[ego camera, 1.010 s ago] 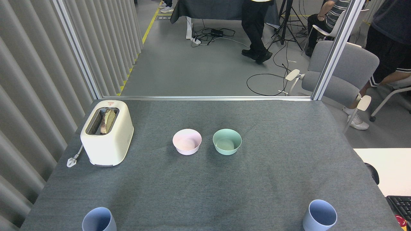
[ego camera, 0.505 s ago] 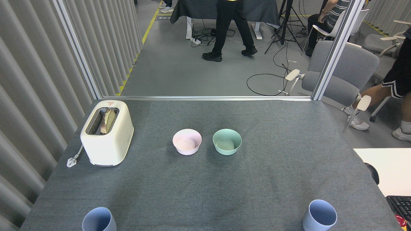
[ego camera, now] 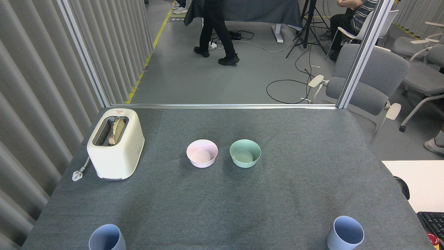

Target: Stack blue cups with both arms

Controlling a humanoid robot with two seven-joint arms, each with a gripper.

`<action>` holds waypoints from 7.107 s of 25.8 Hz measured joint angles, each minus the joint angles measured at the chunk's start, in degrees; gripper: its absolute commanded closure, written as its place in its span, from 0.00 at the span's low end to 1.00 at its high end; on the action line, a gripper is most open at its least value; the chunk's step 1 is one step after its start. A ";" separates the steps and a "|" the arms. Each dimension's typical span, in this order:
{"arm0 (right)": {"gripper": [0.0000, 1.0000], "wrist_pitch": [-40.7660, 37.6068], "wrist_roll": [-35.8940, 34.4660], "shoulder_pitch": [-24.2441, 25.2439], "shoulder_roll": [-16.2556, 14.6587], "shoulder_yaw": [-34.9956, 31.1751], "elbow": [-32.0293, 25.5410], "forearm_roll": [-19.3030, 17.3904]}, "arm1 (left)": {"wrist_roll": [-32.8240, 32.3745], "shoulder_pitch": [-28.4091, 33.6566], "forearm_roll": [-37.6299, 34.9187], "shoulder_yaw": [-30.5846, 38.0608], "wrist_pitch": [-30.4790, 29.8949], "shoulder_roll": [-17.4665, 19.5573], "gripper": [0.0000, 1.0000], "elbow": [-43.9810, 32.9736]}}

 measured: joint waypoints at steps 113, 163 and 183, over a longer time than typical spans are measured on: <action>0.00 2.71 3.74 -6.29 -0.48 -3.79 8.69 -0.43 | -2.17 3.60 -5.77 -9.22 2.69 -2.18 0.00 -7.99; 0.25 -1.83 8.72 -23.18 -3.08 -12.46 19.71 -0.17 | -1.57 3.87 -3.82 -8.86 2.92 -2.01 0.00 -7.92; 0.28 3.44 21.15 -41.85 3.77 10.56 13.69 4.40 | -1.48 3.46 -3.79 -9.30 5.65 -2.25 0.00 -7.97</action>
